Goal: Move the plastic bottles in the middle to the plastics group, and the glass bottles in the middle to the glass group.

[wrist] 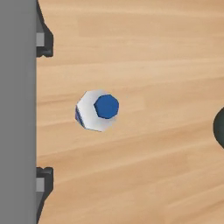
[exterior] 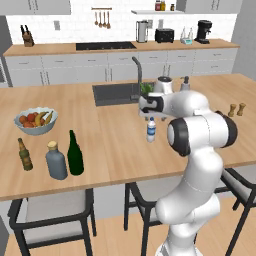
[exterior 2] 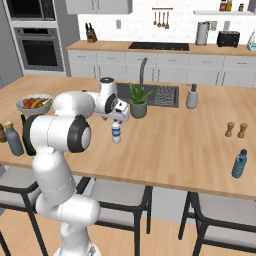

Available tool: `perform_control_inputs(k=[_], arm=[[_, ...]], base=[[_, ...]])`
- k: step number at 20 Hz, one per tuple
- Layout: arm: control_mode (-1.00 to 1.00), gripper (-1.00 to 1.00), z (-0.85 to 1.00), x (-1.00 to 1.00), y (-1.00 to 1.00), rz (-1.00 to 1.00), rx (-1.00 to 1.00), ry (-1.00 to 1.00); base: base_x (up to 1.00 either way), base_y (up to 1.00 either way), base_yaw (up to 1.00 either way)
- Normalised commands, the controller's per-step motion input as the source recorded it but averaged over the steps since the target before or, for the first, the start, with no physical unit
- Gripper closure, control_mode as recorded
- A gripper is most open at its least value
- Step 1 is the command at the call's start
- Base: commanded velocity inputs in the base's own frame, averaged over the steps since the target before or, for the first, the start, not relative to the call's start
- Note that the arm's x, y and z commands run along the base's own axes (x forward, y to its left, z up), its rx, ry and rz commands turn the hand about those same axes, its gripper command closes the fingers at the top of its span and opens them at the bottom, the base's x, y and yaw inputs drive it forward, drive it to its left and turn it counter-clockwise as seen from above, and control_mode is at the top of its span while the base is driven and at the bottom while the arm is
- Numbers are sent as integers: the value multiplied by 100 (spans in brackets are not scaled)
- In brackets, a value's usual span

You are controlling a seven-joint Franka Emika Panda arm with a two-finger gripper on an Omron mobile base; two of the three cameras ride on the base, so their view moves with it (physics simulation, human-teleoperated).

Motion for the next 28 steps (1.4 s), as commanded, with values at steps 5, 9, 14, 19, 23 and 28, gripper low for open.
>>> perform_control_inputs(k=[5, 9, 14, 19, 23, 28], arm=[[-100, -100, -24, 38, 0, 0, 0, 4], [-100, -100, -26, 35, 0, 0, -2, 1], [-100, -100, -16, 11, -1, 0, 0, 5], [-100, -100, -7, -2, 0, 0, 0, 0], [-100, -100, -16, 0, -1, 0, 0, 0], [-100, 100, -26, 0, 0, -1, 0, 0]], base=[[0, 0, 0], [0, 0, 0], [0, 0, 0], [0, 0, 0], [0, 0, 0], [0, 0, 0]])
